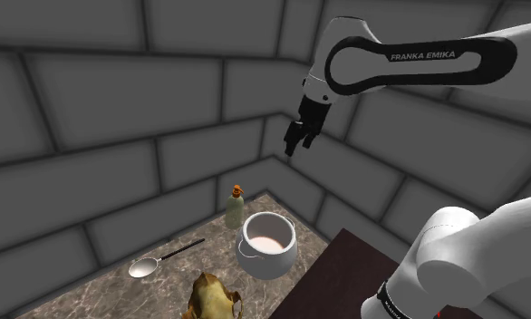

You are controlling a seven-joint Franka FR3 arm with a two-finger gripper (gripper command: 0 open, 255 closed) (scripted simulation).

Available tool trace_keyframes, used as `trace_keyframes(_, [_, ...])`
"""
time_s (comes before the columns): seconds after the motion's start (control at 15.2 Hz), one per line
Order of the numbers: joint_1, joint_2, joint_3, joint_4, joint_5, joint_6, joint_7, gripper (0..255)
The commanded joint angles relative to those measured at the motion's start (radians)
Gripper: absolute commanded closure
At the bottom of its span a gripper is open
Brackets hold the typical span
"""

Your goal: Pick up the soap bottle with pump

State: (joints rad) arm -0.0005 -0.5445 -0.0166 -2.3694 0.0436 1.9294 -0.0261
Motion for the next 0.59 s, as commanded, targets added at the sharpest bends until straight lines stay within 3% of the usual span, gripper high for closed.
trace_keyframes(0.0, [-0.002,0.065,0.001,0.001,0.0,0.061,0.004,0])
trace_keyframes(0.53, [-0.008,0.348,-0.001,0.061,0.001,0.267,0.019,0])
